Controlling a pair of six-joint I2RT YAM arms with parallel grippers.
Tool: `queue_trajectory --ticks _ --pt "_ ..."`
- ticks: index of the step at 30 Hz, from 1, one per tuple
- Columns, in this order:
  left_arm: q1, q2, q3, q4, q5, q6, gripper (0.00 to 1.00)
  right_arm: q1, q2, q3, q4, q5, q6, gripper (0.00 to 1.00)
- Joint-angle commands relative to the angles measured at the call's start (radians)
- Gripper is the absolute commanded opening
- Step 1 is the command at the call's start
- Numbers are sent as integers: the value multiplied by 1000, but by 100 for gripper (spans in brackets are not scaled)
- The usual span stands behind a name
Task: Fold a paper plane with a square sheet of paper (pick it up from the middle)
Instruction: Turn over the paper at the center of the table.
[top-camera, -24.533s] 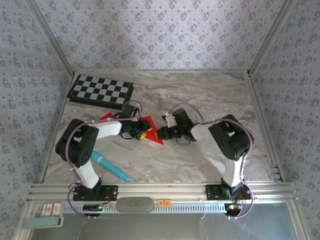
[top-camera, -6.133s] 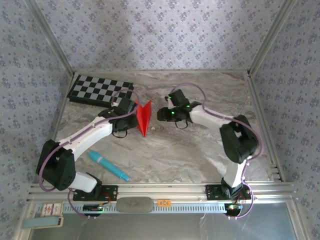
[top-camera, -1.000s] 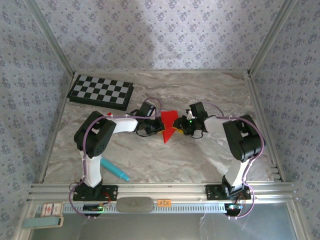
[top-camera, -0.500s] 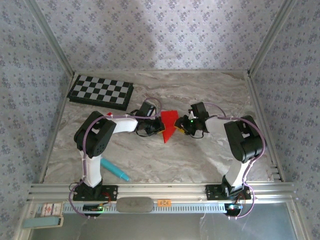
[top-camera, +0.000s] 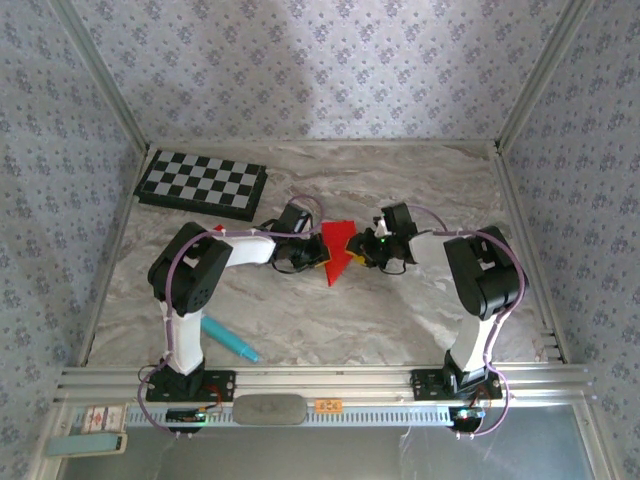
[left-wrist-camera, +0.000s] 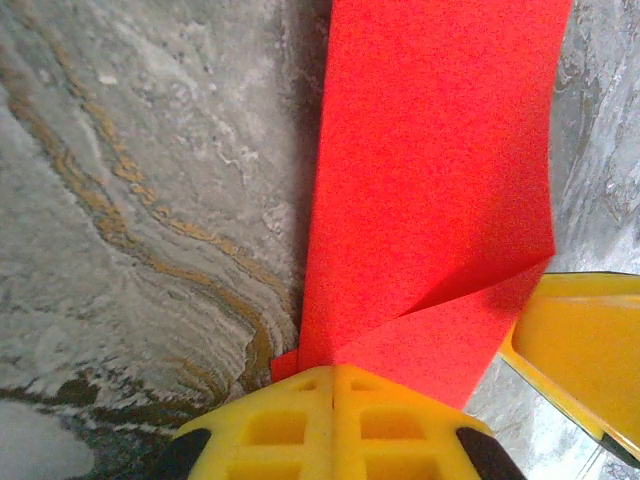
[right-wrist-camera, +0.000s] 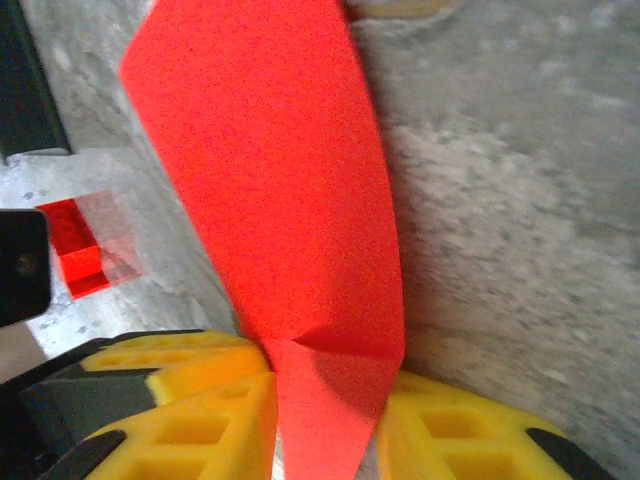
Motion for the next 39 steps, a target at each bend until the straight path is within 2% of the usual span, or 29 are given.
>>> queue_trajectory --ticks 1,6,13,16,23,27,30,33,36,39 --pt "11 6 -18 -46 -23 13 3 8 19 11 55 -61 27 29" --pt "22 -11 -18 -54 -24 28 3 0 24 12 46 -57 14 21" --pt "33 -84 -13 -83 -36 69 8 6 14 30 -11 -22 -13 0" --pt "33 -149 -16 -108 -70 109 15 20 -23 21 -20 35 -7 0" --pt "22 -296 -129 -59 -154 207 43 105 -150 -27 -61 254 114 0" --pt "-10 -346 -205 10 -203 327 54 160 -186 -33 -92 353 216 0" --pt "-44 -359 -230 35 -253 448 66 183 -183 -33 -95 383 286 0" --pt "-79 -360 -234 36 -312 570 70 200 -183 -26 -116 406 338 0" --pt "-108 -362 -256 82 -336 691 71 212 -189 -14 -142 428 369 0" --pt "-122 -354 -292 158 -306 801 69 213 -182 -4 -161 413 408 0"
